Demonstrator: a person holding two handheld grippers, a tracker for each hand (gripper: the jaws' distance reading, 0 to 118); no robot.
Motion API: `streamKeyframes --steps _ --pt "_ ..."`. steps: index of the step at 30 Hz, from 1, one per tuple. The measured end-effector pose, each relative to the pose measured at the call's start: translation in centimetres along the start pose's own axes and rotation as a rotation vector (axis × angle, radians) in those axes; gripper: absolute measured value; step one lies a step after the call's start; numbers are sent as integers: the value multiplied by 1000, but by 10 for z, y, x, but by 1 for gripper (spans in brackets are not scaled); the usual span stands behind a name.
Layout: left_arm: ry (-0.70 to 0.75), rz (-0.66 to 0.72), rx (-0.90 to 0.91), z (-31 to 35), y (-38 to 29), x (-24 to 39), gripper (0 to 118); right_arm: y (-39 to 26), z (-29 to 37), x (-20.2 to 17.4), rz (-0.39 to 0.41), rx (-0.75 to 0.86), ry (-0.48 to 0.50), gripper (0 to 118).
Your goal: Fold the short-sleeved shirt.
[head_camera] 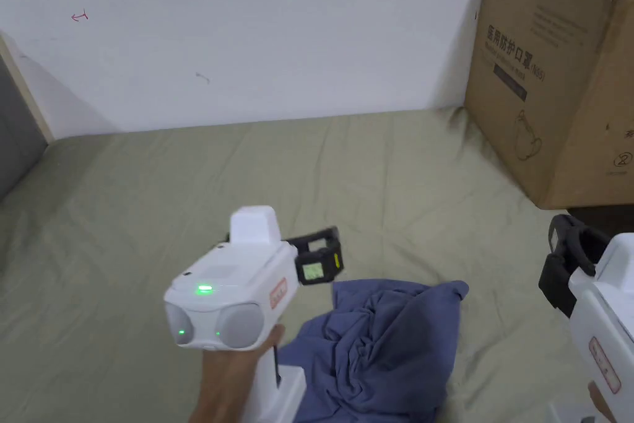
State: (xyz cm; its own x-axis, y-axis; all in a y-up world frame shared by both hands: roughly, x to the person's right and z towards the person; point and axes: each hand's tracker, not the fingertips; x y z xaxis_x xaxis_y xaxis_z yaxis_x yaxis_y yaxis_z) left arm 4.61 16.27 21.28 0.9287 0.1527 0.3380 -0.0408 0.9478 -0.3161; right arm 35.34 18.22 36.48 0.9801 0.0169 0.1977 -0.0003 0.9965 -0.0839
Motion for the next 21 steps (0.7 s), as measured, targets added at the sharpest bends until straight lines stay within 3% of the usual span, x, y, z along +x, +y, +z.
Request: streamKeyframes --steps 5,7,8,9,12,13,14,21 --pt "119 -77 176 35 20 -18 112 14 -2 -6 4 48 14 0" --pt "151 -96 218 37 16 -29 99 18 -2 -8 4 59 21 0" --pt "171 -117 235 41 16 -31 86 20 -2 -10 6 64 24 0" --pt "183 -136 243 44 15 -32 63 21 -2 -11 7 68 27 0" --pt "194 -133 243 51 12 -36 39 23 0 -14 10 75 35 0" --pt "189 -130 244 51 11 -39 15 24 0 -16 10 77 37 0" --pt "187 -122 248 50 9 -39 0 24 0 -17 11 77 40 0" --pt "165 -120 197 44 3 -41 0 23 -3 -17 17 74 47 0"
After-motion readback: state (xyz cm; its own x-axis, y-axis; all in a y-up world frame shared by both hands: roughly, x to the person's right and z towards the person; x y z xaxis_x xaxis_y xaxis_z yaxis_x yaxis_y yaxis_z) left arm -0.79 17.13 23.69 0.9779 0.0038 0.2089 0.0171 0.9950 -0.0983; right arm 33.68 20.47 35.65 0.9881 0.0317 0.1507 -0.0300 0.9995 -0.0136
